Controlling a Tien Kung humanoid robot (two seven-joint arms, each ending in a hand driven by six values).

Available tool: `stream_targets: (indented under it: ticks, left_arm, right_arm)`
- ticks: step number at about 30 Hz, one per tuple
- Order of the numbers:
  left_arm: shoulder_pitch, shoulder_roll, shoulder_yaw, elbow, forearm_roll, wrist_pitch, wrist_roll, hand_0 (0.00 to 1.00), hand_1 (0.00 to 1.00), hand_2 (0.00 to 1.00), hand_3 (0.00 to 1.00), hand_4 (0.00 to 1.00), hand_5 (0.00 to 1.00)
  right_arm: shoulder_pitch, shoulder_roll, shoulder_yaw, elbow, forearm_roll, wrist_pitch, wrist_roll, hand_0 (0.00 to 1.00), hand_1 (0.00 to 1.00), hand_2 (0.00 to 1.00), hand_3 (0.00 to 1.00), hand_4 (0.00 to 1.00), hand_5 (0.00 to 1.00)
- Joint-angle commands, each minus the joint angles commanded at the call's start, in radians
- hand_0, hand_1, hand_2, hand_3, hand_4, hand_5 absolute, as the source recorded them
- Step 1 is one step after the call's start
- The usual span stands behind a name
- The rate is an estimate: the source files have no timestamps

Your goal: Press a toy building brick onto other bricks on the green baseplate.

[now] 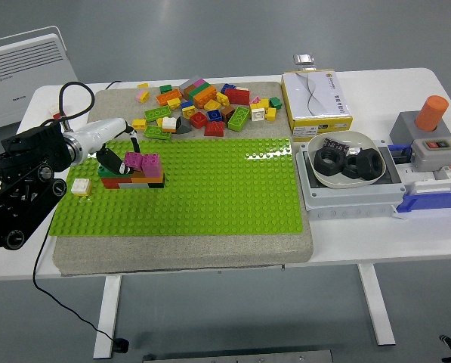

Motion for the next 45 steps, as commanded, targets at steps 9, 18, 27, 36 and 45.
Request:
stream_targets:
  ticks: [9,18,27,36,45]
  left_arm:
    - [0.004,-0.002,0.001,0.003,-0.003,-0.001,0.0,0.986,0.956,0.898,0.482,0.655,0.002]
    - [0.006,-0.005,-0.002,0.006,-0.005,0.003,-0.004,0.984,0.956,0.899,0.506,0.564,0.002]
    - [0.008,-0.007,-0.003,0.008,-0.006,0.006,-0.007,0.982,0.957,0.9,0.529,0.525,0.002]
    - [0.009,-0.007,-0.005,0.012,-0.005,0.009,-0.006,0.981,0.962,0.907,0.555,0.524,0.002]
    - [0.009,-0.007,-0.006,0.014,-0.004,0.008,-0.007,0.979,0.962,0.907,0.558,0.532,0.002]
  right_arm:
    - [-0.002,-0.001,0.0,0.001,0.0,0.0,0.0,0.679,0.622,0.644,0.685,0.729,0.919]
    - [-0.003,0.0,0.0,0.001,0.0,0.0,-0.001,0.682,0.622,0.643,0.685,0.729,0.918]
    - [-0.004,-0.001,0.0,0.001,0.0,0.0,-0.002,0.681,0.622,0.644,0.685,0.728,0.916]
    - [-0.003,-0.001,0.0,0.002,0.0,0.0,-0.002,0.681,0.622,0.643,0.685,0.729,0.916]
    - [-0.002,-0.001,0.0,0.002,0.0,0.0,-0.001,0.681,0.622,0.643,0.686,0.729,0.916]
